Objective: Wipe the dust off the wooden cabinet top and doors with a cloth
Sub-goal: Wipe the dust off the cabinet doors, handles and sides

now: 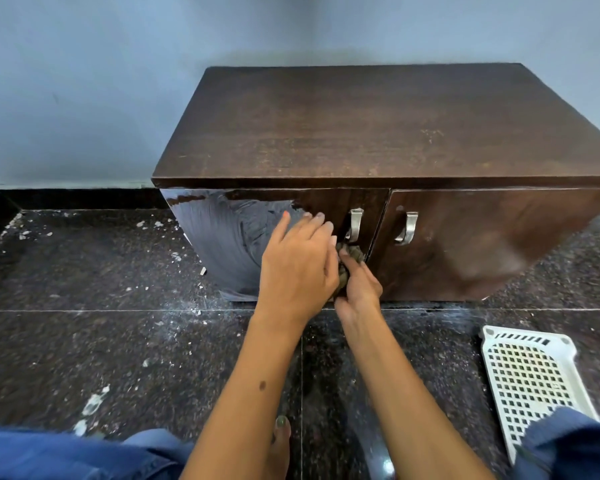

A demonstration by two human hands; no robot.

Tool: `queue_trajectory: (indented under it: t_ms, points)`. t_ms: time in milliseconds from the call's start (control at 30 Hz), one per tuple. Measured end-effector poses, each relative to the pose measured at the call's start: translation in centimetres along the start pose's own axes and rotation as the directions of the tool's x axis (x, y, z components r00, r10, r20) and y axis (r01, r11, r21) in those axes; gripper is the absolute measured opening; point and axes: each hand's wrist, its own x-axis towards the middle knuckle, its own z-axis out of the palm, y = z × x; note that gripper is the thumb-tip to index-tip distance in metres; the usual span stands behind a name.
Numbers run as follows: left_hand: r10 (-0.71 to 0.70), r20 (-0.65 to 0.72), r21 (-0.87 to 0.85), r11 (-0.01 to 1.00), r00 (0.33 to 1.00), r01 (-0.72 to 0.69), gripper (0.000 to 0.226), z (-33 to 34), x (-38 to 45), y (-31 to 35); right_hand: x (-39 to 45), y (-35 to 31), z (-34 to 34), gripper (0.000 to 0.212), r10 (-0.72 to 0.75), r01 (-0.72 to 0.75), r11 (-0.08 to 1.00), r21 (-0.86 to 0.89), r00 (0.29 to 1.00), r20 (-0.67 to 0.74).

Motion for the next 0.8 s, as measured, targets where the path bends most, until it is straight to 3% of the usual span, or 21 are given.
queue_trajectory:
  t_ms: [100,200,300,367,533,700,800]
  points:
    - [0.046,-0.186,0.025,0.999,0.981,-0.042,0.036,-0.5,-0.1,-0.1,0.2,0.0,-0.8,0.044,0.054,-0.054,0.999,0.000,0.998,-0.020]
    - [-0.029,-0.141,0.159,0.986,0.990,0.051,0.050,-1.1,0.4,-1.2,0.5,-0.2,-0.5,0.037,0.027,-0.026,0.999,0.021,0.998,-0.054]
    - [-0.096,-0.053,0.270,0.957,0.994,0.107,0.056,-0.6,0.3,-2.3,0.3,0.1,0.1,0.036,-0.005,0.005,1.000,0.013,1.000,0.019]
    - [-0.092,-0.061,0.278,0.955,0.994,0.105,0.056,-0.4,0.1,-2.6,0.4,0.4,-0.1,0.035,0.004,-0.004,1.000,-0.004,1.000,-0.006]
    - [-0.108,-0.144,0.262,0.955,0.984,0.143,0.056,-1.1,0.4,-3.4,1.6,-0.7,-1.1,0.026,0.009,0.003,0.999,0.047,0.968,-0.252]
    - [-0.135,-0.118,0.284,0.945,0.984,0.164,0.060,-0.2,0.0,-4.0,1.1,-0.3,-0.6,0.030,-0.099,0.107,0.994,0.030,0.976,-0.193]
    - [-0.132,-0.122,0.287,0.944,0.984,0.162,0.061,-0.1,-0.1,-4.0,1.5,-0.2,-1.2,0.030,-0.020,0.022,1.000,0.008,0.971,-0.239]
